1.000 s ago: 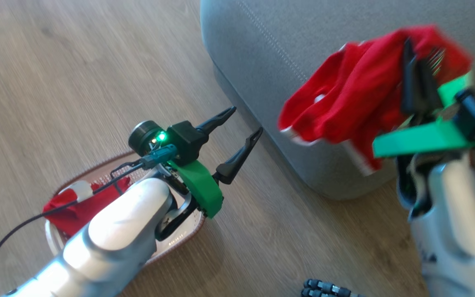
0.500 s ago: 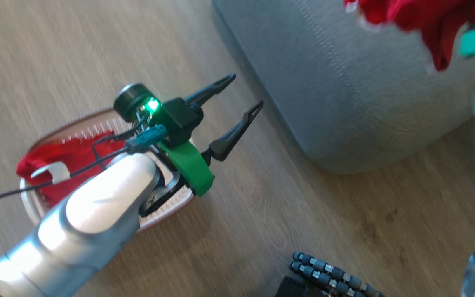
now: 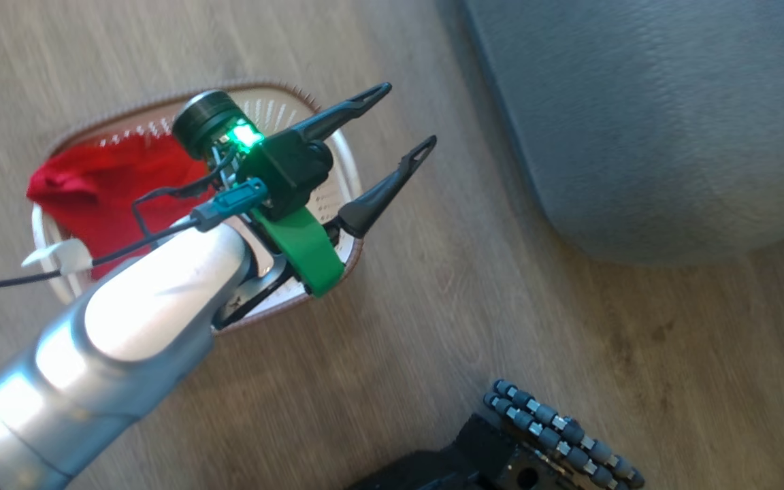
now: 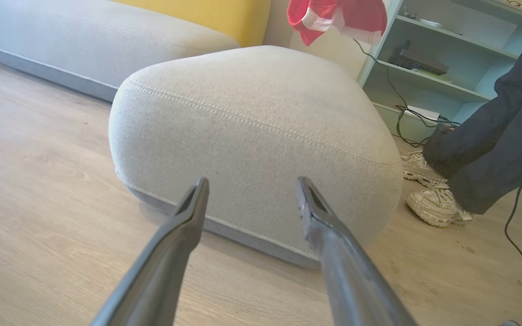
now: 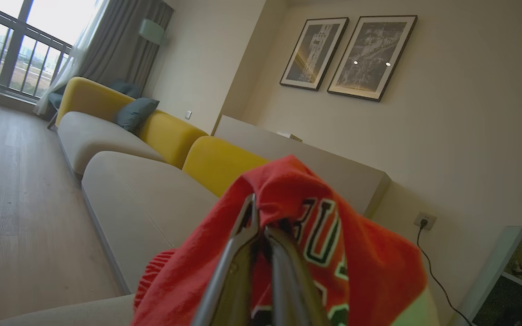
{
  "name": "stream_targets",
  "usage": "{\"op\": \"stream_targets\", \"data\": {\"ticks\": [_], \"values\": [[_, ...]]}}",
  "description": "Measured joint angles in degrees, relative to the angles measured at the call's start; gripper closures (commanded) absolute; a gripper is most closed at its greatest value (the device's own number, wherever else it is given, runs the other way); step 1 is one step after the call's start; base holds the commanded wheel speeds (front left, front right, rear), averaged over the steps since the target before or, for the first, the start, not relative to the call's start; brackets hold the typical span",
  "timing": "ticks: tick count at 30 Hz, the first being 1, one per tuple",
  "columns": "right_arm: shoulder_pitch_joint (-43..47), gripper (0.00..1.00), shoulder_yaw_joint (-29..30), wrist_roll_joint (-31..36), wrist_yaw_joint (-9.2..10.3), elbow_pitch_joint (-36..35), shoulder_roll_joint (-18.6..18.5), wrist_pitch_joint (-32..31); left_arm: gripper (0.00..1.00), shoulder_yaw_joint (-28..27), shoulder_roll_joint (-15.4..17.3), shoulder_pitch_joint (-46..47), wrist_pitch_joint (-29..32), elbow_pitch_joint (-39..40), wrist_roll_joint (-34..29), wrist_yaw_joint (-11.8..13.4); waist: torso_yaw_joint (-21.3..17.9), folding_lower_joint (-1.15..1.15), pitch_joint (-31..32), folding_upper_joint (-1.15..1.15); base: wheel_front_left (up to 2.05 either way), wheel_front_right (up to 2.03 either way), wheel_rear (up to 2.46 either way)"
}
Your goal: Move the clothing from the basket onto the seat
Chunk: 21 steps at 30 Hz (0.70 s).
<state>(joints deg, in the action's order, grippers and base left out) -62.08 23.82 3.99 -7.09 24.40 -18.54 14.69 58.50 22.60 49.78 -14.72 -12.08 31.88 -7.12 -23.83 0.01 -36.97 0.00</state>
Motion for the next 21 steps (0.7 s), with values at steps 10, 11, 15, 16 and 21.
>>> {"op": "stream_targets", "data": {"ticks": [10, 11, 15, 16, 21], "values": [[-9.12, 1.0, 9.83, 5.19, 0.0, 7.65, -5.03, -2.59, 0.0, 0.45, 0.88, 1.1, 0.0, 0.86, 0.08, 0.0, 4.71, -0.01, -5.72, 0.0, 0.0, 0.0, 0.0], [-9.85, 1.0, 10.85, 5.3, 0.0, 8.08, -5.49, -2.92, 0.0, 0.42, 0.89, 1.1, 0.0, 0.94, 0.08, 0.0, 5.18, -0.01, -6.21, 0.0, 0.0, 0.0, 0.0], [-11.4, 1.0, 13.38, 6.77, 0.0, 9.55, -6.02, -4.09, 0.0, 0.27, 0.99, 1.1, 0.0, 0.94, 0.07, 0.0, 6.47, -0.01, -7.67, 0.0, 0.0, 0.0, 0.0], [-11.54, 1.0, 14.22, 7.36, 0.0, 10.26, -5.93, -4.69, 0.0, 0.2, 1.03, 1.1, 0.0, 0.96, 0.07, 0.0, 6.85, -0.01, -8.09, 0.0, 0.0, 0.0, 0.0], [-10.44, 1.0, 18.87, 9.65, 0.0, 14.12, -4.28, -5.8, 0.0, -0.45, 0.92, 1.07, 0.0, 1.1, -0.04, 0.0, 8.71, -0.01, -9.32, 0.0, 0.0, 0.0, 0.0]]}}
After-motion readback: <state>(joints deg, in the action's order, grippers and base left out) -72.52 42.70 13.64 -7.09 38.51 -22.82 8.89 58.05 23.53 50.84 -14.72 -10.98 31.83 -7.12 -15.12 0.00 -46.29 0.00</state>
